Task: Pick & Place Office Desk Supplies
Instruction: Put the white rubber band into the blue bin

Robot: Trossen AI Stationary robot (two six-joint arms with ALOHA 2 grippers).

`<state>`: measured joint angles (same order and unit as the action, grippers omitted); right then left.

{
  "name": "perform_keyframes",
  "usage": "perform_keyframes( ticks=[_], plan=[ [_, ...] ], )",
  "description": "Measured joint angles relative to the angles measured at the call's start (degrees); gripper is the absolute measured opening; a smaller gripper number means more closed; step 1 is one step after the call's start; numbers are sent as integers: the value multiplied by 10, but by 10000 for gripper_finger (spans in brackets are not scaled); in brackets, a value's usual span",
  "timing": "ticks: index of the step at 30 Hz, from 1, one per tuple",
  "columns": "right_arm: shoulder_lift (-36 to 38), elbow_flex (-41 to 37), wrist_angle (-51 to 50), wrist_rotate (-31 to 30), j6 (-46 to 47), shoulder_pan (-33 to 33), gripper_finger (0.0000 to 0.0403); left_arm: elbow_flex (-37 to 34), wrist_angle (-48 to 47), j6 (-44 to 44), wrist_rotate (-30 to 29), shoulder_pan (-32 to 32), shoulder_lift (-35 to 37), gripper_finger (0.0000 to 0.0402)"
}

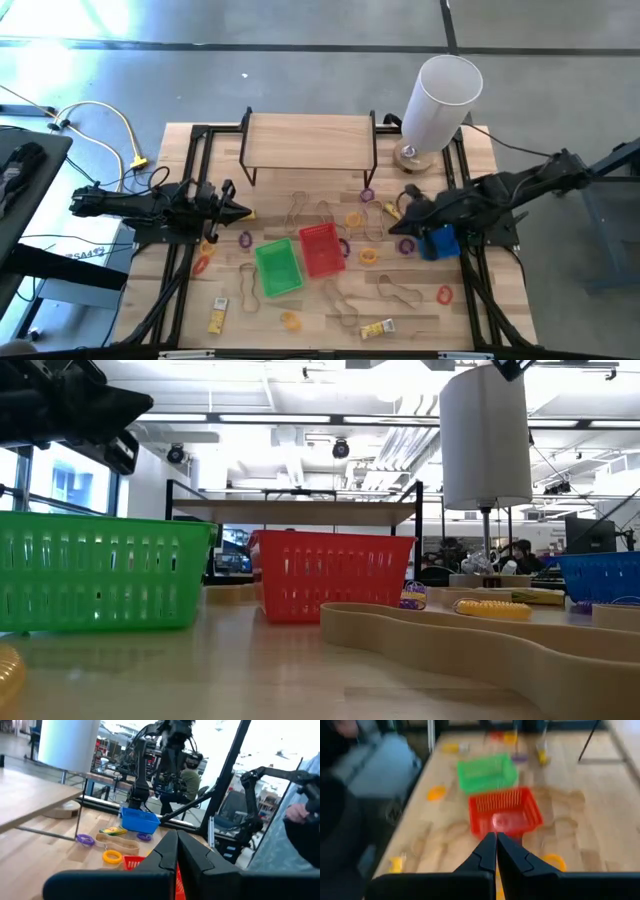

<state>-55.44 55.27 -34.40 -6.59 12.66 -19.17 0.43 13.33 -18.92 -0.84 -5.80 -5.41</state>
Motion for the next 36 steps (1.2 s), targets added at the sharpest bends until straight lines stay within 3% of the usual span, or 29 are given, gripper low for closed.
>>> perform_keyframes(
  ticks=[5,8,14,19,22,27,36],
  plan=[
    [-66,18,-27,-98,19,1,2,0,1,-24,0,0,0,2],
    [-106,18,-25,-113,37,1,11,0,11,-15,0,0,0,2],
    [-175,18,-54,-101,94,20,88,0,9,-7,0,0,0,2],
    [-219,18,-67,-21,116,56,164,0,9,-15,3,0,0,2],
    [-253,18,-68,-6,89,69,188,0,9,-16,3,0,0,2],
    [-320,18,-72,-7,13,69,193,0,9,-17,3,0,0,2],
    [-393,18,-75,19,18,82,169,0,8,-17,3,0,0,2]
  ],
)
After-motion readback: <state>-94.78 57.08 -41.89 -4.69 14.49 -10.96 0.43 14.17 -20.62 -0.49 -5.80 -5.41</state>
